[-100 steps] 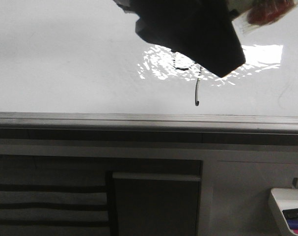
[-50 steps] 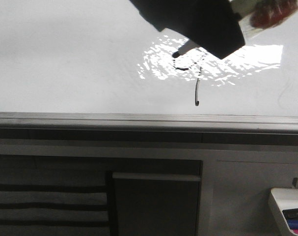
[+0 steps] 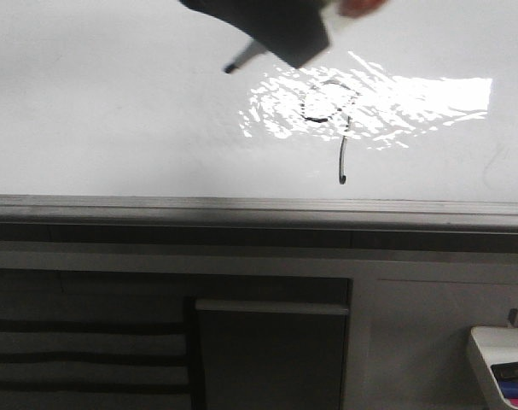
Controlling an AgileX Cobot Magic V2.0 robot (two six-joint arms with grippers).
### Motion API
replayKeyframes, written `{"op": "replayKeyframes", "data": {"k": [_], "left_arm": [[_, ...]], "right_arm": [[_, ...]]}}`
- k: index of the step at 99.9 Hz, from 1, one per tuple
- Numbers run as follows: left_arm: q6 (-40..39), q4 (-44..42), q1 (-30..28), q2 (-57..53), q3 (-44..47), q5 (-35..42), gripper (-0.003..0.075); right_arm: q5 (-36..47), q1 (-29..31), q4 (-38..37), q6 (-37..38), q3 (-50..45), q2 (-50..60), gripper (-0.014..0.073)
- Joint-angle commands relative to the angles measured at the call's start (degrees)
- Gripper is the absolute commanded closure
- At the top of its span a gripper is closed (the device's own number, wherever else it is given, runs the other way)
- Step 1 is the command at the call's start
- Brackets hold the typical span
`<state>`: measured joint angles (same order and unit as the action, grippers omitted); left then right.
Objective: Write number 9 on whiteboard
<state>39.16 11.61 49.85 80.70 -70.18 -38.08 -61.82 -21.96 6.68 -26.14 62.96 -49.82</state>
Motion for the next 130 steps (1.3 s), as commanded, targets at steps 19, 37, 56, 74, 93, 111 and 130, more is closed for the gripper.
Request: {"op": "replayKeyframes", "data": {"k": [19, 37, 56, 74, 93, 111, 130], "left_arm": [[-29.03, -9.34, -18.72, -4.58, -0.33, -6.30, 0.0741], [-34.59, -8.21, -30.54, -4.48, 5.97, -0.13, 0.0741], [-35.49, -3.62, -35.97, -4.23, 10.60, 8.58, 0.0741], [-35.49, -3.13, -35.96, -2.79, 10.82, 10.33, 0.0741], [-35.49, -3.13, -35.96, -1.79, 10.82, 10.45, 0.0740], [-35.26, -3.13, -35.96, -1.79, 10.82, 10.45, 0.0661], [-35.18, -3.13, -35.96, -1.79, 10.82, 9.88, 0.0358]], "right_arm": [[2.41, 1.85, -1.89, 2.58, 0.18, 5.34, 0.0261], [2.97, 1.85, -1.89, 2.67, -1.97, 5.33, 0.0261], [4.82, 1.85, -1.89, 2.67, -4.02, 5.33, 0.0261], [5.45, 1.85, -1.89, 2.67, -4.66, 5.33, 0.0261], [5.45, 1.85, -1.89, 2.67, -4.66, 5.33, 0.0261], [5.45, 1.85, -1.89, 2.67, -4.66, 5.33, 0.0261], [5.82, 1.85, -1.89, 2.67, -4.66, 5.33, 0.0261]]}}
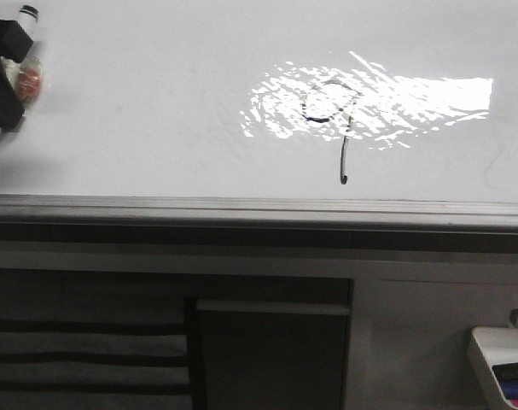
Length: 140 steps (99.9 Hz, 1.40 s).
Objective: Write number 9 on whiteboard
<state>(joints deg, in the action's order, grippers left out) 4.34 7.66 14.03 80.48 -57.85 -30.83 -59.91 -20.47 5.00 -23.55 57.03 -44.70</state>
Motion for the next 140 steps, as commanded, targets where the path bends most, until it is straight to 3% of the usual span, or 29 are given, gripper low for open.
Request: {"op": "replayKeyframes", "data": {"k": [1, 7, 16, 41, 54, 83, 95, 114, 124, 140], "left_arm": [[-0.35, 0.81, -0.15, -1.57, -1.50, 2.64, 0.0348], [-0.35, 0.26, -0.15, -1.92, -1.76, 2.50, 0.0285], [-0.35, -0.28, -0.15, -3.39, -2.71, 0.80, 0.0282], [1.60, -0.74, -0.15, -16.32, -3.19, -5.86, 0.0282], [2.80, -0.74, -0.15, -25.75, 2.11, -5.67, 0.0282], [2.80, -0.82, -0.15, -43.71, 19.70, 5.93, 0.0287], [2.80, -0.82, -0.15, -47.25, 24.03, 9.00, 0.0390], [2.80, -0.82, -0.15, -47.83, 25.83, 10.08, 0.0647], [2.80, -0.18, -0.15, -47.83, 25.83, 9.46, 0.0741], [2.80, 0.37, -0.15, -47.70, 25.86, 9.07, 0.0741]], "right_arm": [[3.91, 0.35, -0.20, 0.08, 1.27, 0.21, 0.0261], [3.91, 0.35, -0.20, 0.22, 1.38, 0.21, 0.0261], [4.07, 0.35, -0.67, 2.18, 1.51, 0.51, 0.0261], [4.32, 0.35, -7.50, 26.95, 1.07, 4.27, 0.0261], [5.58, 0.35, -7.50, 28.61, -1.27, 8.20, 0.0261], [13.98, 0.35, -8.08, 29.04, -13.21, 18.92, 0.0268], [15.91, 0.35, -9.38, 29.04, -16.93, 21.71, 0.0400], [15.99, 0.35, -9.38, 28.47, -18.77, 22.44, 0.0663], [15.66, 0.35, -10.13, 28.47, -19.14, 22.44, 0.0666], [14.52, 0.35, -10.01, 28.47, -19.14, 22.44, 0.0666]]}}
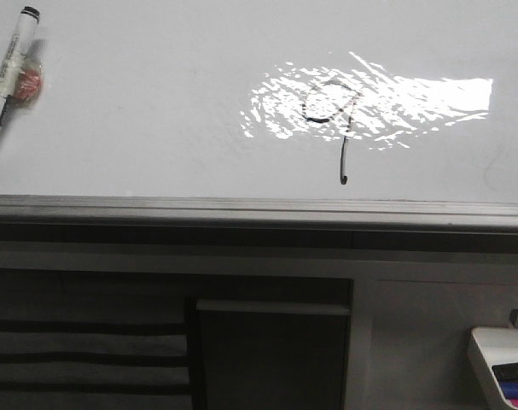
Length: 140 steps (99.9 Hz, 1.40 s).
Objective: Write number 9 on whiteboard
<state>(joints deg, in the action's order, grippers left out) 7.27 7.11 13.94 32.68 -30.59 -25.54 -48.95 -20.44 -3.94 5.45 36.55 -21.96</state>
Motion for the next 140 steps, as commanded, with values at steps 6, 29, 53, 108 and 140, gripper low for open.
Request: {"op": "replayKeyframes", "data": {"k": [6, 29, 53, 108, 140], "left_arm": [[-0.13, 0.92, -0.05, 0.11, -1.41, 3.77, 0.0741], [-0.13, 0.92, -0.05, 0.11, -1.41, 3.77, 0.0741], [-0.13, 0.33, -0.32, -8.36, 4.27, 7.48, 0.0741], [-0.13, 0.81, -5.55, -34.54, 31.87, 27.31, 0.0741], [-0.24, 1.58, -5.55, -34.54, 31.91, 25.54, 0.0741]], "right_arm": [[3.55, 0.32, -1.07, -0.52, 1.34, -0.30, 0.0666], [3.55, 0.32, -1.07, -0.52, 1.34, -0.30, 0.0666], [3.55, 0.32, -1.07, -0.52, 1.34, -0.30, 0.0666], [3.55, 0.32, -1.07, -0.52, 1.34, -0.30, 0.0666], [3.55, 0.32, -1.07, -0.52, 1.34, -0.30, 0.0666]]}}
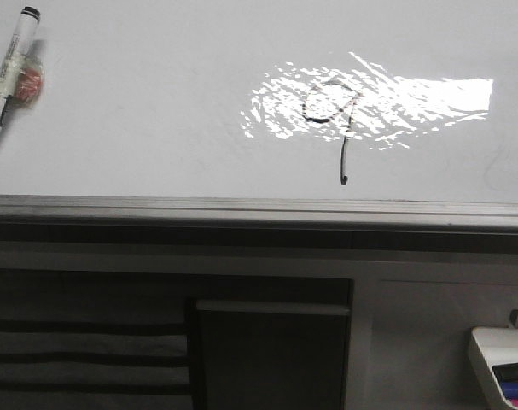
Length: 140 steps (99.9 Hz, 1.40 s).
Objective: Write number 9 on whiteboard
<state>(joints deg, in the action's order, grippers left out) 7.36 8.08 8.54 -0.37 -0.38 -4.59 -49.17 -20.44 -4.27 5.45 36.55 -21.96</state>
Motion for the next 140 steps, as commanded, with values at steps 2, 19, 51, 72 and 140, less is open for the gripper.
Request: {"op": "replayKeyframes", "data": {"k": [2, 19, 51, 72, 140], "left_arm": [[-0.33, 0.61, -0.15, -1.50, 1.70, 4.59, 0.0741], [-0.33, 0.61, -0.15, -1.50, 1.70, 4.59, 0.0741], [-0.33, 0.61, -0.15, -1.50, 1.70, 4.59, 0.0741], [-0.33, 0.61, -0.15, -1.50, 1.70, 4.59, 0.0741], [-0.33, 0.61, -0.15, -1.50, 1.70, 4.59, 0.0741]], "right_arm": [[3.77, 0.32, -0.75, -0.52, 1.34, -0.30, 0.0666], [3.77, 0.32, -0.75, -0.52, 1.31, -0.30, 0.0666], [3.77, 0.32, -0.75, -0.52, 1.31, -0.30, 0.0666], [12.14, 4.87, 1.07, -0.52, -4.44, 5.58, 0.0666], [49.17, 21.86, 5.84, -0.42, -38.79, 23.54, 0.0666]]}}
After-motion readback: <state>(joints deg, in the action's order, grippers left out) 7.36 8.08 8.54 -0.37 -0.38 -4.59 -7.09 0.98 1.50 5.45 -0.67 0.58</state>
